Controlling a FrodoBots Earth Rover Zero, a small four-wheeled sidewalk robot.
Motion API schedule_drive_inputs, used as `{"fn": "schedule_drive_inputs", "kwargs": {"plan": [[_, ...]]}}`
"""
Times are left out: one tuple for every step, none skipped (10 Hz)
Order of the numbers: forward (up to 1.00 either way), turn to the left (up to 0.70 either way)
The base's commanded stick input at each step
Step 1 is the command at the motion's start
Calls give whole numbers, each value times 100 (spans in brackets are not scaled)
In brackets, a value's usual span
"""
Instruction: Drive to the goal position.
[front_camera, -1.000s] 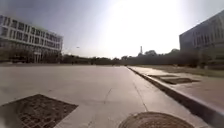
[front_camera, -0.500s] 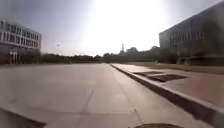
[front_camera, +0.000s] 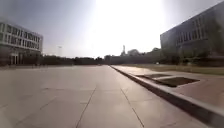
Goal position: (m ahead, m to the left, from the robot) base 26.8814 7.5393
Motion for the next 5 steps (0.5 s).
{"fn": "schedule_drive_inputs", "kwargs": {"plan": [[70, 0], [70, 0], [70, 0], [70, 0], [70, 0]]}}
